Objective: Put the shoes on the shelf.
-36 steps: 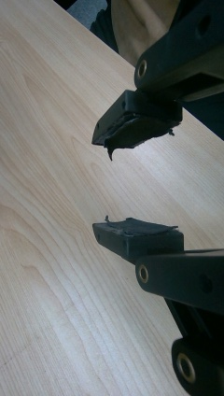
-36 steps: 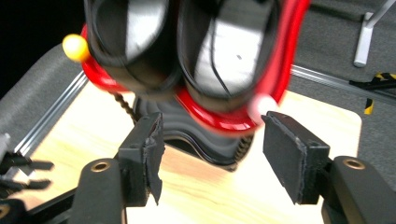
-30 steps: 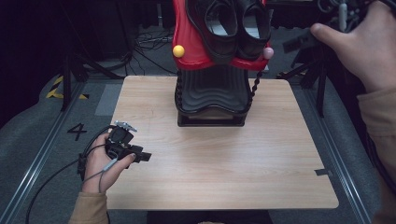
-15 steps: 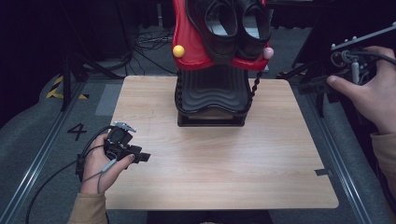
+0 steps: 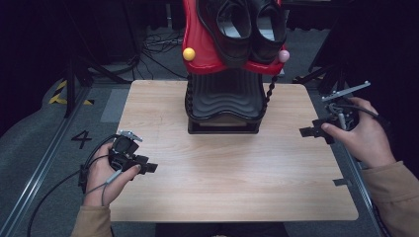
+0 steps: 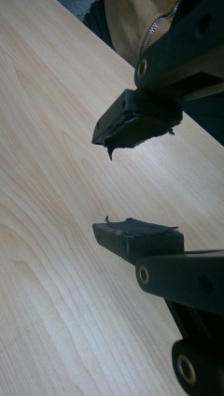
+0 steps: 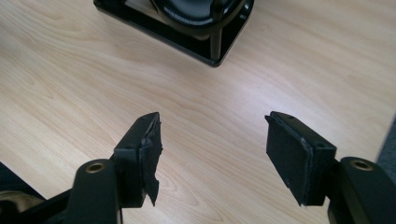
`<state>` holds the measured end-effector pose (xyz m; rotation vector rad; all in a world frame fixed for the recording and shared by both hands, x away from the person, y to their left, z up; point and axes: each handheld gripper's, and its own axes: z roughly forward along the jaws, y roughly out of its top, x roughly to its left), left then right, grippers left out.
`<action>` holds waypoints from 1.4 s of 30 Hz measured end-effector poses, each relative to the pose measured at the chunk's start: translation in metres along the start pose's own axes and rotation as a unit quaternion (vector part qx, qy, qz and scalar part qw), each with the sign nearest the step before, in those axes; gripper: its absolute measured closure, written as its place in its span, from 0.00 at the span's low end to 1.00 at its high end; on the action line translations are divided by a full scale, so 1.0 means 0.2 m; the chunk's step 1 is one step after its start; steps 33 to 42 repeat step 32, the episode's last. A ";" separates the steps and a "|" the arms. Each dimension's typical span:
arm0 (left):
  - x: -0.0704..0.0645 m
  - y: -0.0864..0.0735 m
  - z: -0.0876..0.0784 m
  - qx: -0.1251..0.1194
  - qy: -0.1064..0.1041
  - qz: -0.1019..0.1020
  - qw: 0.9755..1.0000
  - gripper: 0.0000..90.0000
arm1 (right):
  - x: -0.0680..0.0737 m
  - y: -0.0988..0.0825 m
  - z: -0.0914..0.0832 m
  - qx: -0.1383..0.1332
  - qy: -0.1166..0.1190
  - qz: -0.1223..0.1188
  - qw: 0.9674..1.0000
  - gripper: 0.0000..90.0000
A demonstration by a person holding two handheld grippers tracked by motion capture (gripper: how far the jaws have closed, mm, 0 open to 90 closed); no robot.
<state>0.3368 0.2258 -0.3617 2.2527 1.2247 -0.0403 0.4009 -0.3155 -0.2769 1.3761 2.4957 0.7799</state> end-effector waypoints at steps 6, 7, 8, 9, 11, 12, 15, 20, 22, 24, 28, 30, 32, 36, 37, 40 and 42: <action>0.01 -0.01 0.00 0.000 0.001 0.001 1.000 0.57 | -0.01 -0.10 0.16 0.009 0.014 0.000 1.000 0.40; 0.01 -0.01 0.00 0.000 0.001 0.000 1.000 0.57 | -0.01 -0.11 0.19 0.011 0.012 -0.005 1.000 0.40; 0.01 -0.01 0.00 0.000 0.000 -0.002 1.000 0.57 | -0.01 -0.13 0.21 0.012 0.012 -0.008 1.000 0.40; 0.01 -0.01 0.00 0.000 0.000 -0.003 1.000 0.57 | -0.01 -0.14 0.23 0.014 0.012 -0.006 1.000 0.40; 0.01 -0.02 0.00 0.000 0.000 -0.002 1.000 0.57 | -0.02 -0.17 0.27 0.014 0.013 -0.007 1.000 0.40; 0.01 -0.02 0.00 0.001 0.000 -0.001 1.000 0.57 | -0.01 -0.18 0.30 0.021 0.015 -0.011 1.000 0.40; 0.01 -0.02 0.00 0.000 0.001 -0.001 1.000 0.57 | -0.01 -0.21 0.35 0.028 0.020 -0.014 0.999 0.40; 0.01 -0.01 0.01 -0.009 0.003 0.002 1.000 0.57 | -0.01 -0.28 0.44 0.007 0.029 0.008 1.000 0.40; 0.01 -0.01 0.01 -0.015 0.004 0.005 1.000 0.58 | -0.03 -0.30 0.49 0.017 0.026 0.016 0.999 0.38; 0.01 0.00 0.01 -0.017 0.004 0.008 1.000 0.58 | -0.03 -0.31 0.52 0.033 0.014 0.009 0.999 0.39; 0.01 0.00 0.03 -0.020 0.009 0.006 1.000 0.57 | -0.05 -0.34 0.57 0.041 0.009 0.010 0.999 0.38; 0.02 0.01 0.05 -0.015 0.010 0.005 1.000 0.57 | -0.06 -0.35 0.58 0.041 0.006 0.008 0.999 0.37; 0.03 0.02 0.07 -0.018 0.014 0.005 1.000 0.57 | -0.07 -0.36 0.59 0.040 0.003 0.006 0.999 0.36; 0.03 0.02 0.07 -0.018 0.014 0.005 1.000 0.57 | -0.07 -0.36 0.59 0.040 0.003 0.006 0.999 0.36; 0.03 0.02 0.07 -0.018 0.014 0.005 1.000 0.57 | -0.07 -0.36 0.59 0.040 0.003 0.006 0.999 0.36; 0.03 0.02 0.07 -0.018 0.014 0.005 1.000 0.57 | -0.07 -0.36 0.59 0.040 0.003 0.006 0.999 0.36; 0.03 0.02 0.07 -0.018 0.014 0.005 1.000 0.57 | -0.07 -0.36 0.59 0.040 0.003 0.006 0.999 0.36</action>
